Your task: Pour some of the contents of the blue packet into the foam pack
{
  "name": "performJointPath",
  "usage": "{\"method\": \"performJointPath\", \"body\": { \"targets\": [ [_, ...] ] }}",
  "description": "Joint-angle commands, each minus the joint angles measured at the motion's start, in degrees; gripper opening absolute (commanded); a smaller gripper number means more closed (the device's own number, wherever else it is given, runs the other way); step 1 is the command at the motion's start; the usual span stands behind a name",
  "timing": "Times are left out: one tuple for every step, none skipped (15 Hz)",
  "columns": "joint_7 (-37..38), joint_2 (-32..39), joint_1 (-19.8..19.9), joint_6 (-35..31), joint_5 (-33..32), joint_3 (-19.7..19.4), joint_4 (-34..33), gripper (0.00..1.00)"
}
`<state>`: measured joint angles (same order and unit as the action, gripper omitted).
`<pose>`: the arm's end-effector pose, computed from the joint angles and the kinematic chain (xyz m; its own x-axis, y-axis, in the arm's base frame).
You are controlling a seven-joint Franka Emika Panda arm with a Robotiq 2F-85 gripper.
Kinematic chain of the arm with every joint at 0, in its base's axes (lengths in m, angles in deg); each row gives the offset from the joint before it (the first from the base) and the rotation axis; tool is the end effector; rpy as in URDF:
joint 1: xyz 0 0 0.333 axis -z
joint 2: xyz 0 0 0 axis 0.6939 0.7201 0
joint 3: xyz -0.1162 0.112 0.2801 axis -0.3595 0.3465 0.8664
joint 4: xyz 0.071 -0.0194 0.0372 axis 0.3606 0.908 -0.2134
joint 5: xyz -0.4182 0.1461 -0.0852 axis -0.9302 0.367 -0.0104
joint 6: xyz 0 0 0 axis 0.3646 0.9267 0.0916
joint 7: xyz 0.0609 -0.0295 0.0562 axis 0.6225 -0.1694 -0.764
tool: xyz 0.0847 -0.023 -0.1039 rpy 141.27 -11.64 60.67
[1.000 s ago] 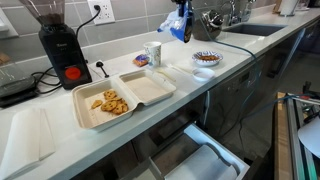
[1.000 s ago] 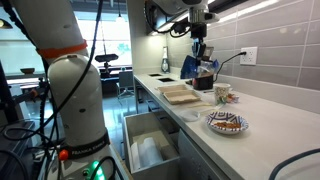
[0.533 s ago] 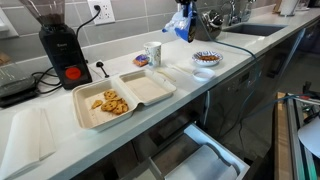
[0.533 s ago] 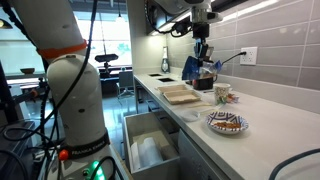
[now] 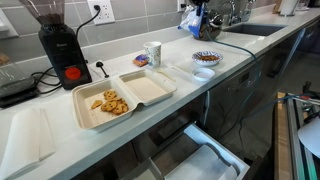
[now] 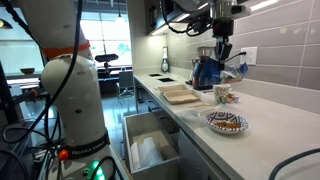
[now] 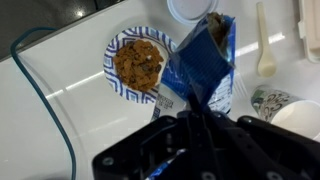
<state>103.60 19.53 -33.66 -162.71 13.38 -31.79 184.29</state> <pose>0.5317 -0.1686 0.4511 0.7794 -0.6254 0.0377 -0.6265 -0.7786 0.0359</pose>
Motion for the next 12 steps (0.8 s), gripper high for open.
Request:
{"method": "performJointPath", "body": {
  "targets": [
    [-3.7, 4.2, 0.0, -2.9, 1.0, -1.1, -2.8, 0.00],
    [-4.1, 5.2, 0.0, -3.9, 0.8, -1.3, -3.2, 0.00],
    [-5.0, 6.4, -0.1, -4.7, 0.9, -1.4, -3.7, 0.00],
    [-5.5, 7.6, -0.2, -5.4, 1.0, -1.5, -4.2, 0.00],
    [-6.0, 8.8, -0.3, -5.8, 1.0, -1.4, -4.9, 0.00],
    [-6.1, 9.9, -0.3, -6.6, 0.8, -1.4, -5.3, 0.00],
    [-6.5, 11.1, -0.4, -7.5, 0.8, -1.4, -5.7, 0.00],
    [-6.9, 12.1, -0.4, -8.4, 1.1, -1.5, -6.2, 0.00],
    [-7.2, 13.4, -0.5, -9.0, 1.7, -1.5, -6.8, 0.00],
    [-7.1, 14.7, -0.5, -9.4, 1.4, -1.6, -7.5, 0.00],
    [-7.4, 15.9, -0.4, -9.6, 1.8, -1.7, -8.2, 0.00],
    [-7.6, 17.0, -0.3, -9.7, 2.3, -1.9, -8.8, 0.00]
  ]
}}
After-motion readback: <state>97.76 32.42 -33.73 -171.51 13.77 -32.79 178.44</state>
